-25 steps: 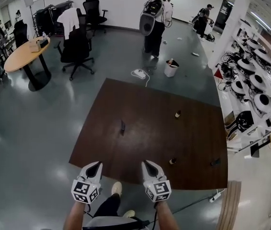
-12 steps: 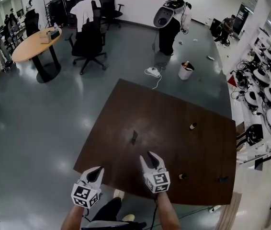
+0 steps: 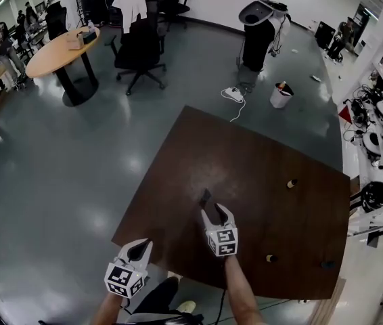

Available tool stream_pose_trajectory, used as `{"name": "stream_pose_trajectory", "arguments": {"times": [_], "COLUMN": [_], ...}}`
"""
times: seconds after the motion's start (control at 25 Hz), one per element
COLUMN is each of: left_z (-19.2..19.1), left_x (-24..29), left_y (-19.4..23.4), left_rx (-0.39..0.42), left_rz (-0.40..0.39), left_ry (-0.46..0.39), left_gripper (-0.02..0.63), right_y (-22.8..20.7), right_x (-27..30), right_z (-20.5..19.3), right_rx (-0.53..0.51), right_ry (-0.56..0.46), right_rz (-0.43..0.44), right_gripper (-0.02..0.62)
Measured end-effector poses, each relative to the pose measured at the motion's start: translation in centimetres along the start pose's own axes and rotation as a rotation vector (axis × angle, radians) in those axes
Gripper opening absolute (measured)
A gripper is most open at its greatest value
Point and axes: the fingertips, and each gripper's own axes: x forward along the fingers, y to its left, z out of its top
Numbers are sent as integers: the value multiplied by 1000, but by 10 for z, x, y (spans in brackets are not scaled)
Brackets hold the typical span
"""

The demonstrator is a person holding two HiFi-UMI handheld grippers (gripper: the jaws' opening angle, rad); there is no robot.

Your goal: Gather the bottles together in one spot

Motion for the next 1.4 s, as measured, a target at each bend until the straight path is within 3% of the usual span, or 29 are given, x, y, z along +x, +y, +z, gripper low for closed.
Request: {"name": "stream_pose_trajectory", "arguments": {"times": [0.52,1.0,1.4], "left_z": [-5,-9,-11], "left_x": [1,5,4], "left_y": [35,45,43], "left_rx": [-48,-73,-71], "left_rz": [63,74,68], "left_ry": [20,31,37], "left_gripper": [2,2,2], "right_y": [-17,-21,-16], "right_x": [59,66,51], "right_z": [-25,-28,-28], "right_rx": [-17,-55,-35], "right_ry": [39,34,18], "right_rz": [-48,-48,-53], "right_gripper": [188,97,95]}}
